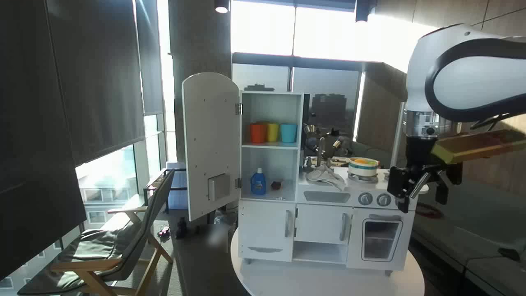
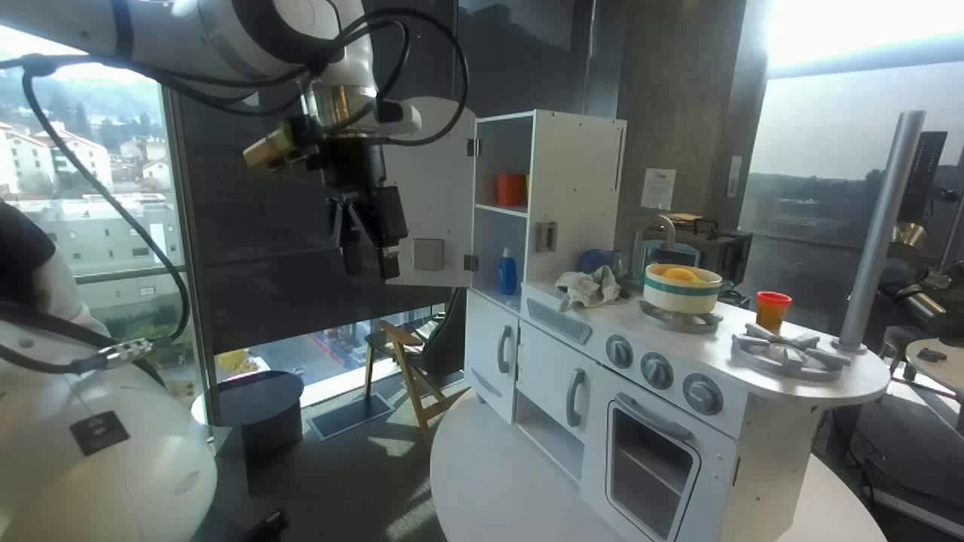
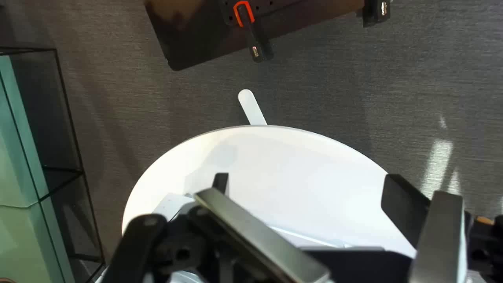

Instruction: Remove the plush toys from the white pot

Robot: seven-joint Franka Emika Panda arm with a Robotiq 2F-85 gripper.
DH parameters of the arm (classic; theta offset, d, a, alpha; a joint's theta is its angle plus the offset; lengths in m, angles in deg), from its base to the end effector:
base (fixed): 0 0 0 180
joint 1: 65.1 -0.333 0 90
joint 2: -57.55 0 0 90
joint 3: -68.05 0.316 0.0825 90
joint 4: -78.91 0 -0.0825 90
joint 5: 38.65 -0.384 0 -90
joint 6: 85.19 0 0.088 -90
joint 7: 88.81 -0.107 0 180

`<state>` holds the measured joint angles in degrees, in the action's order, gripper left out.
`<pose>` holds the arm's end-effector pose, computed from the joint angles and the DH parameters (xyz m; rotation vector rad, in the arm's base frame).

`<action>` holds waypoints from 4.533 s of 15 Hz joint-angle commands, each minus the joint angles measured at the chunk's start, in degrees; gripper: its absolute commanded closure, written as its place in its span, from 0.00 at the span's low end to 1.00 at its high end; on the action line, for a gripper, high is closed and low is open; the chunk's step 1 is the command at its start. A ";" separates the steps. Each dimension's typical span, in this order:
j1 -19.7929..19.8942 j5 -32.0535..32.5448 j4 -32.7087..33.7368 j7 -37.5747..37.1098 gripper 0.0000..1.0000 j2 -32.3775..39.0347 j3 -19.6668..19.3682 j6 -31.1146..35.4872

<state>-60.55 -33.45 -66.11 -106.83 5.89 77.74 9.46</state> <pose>0.2828 0.0267 0.5463 2.8947 -0.4089 0.0772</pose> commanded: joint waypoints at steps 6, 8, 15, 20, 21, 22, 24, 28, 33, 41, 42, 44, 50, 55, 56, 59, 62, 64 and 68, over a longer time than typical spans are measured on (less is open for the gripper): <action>-0.60 0.34 0.76 -0.36 0.00 -0.08 -0.42 -0.14; -0.60 0.34 0.76 -0.36 0.00 -0.08 -0.42 -0.14; 0.53 0.81 3.54 -0.35 0.00 4.46 -1.46 5.21; 1.36 0.44 10.16 1.68 0.00 14.39 -5.30 14.19; 1.54 0.62 11.66 1.85 0.00 16.38 -5.82 15.54; 1.88 0.40 13.73 1.54 0.00 19.05 -6.52 16.78; 2.53 0.06 18.16 0.09 0.00 24.42 -7.41 18.18; 3.07 -1.15 26.40 -0.36 0.00 31.92 -9.87 21.75; 4.00 -1.04 37.80 -2.64 0.00 41.23 -12.27 23.23; 3.36 -0.53 36.27 -1.71 0.00 41.32 -13.27 23.09; 3.29 -0.53 36.27 -1.71 0.00 41.31 -13.20 23.09; 3.90 2.10 41.13 -7.54 0.00 45.69 -12.33 21.07; 3.18 9.79 57.62 -19.43 0.00 57.88 -13.63 15.73; 4.60 2.16 71.36 -14.23 0.00 69.13 -17.11 7.15; 5.06 0.28 73.92 -13.66 0.00 71.10 -17.71 6.76; 6.97 -4.47 80.98 -12.79 0.00 76.25 -19.24 7.49; 9.61 -9.53 87.73 -13.41 0.00 81.47 -19.91 6.73; 11.05 -11.67 91.19 -14.03 0.00 84.71 -20.00 5.96; 12.95 -13.38 96.79 -15.25 0.00 90.18 -19.97 5.20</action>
<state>-48.64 -45.06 22.17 -120.93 90.61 58.21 17.17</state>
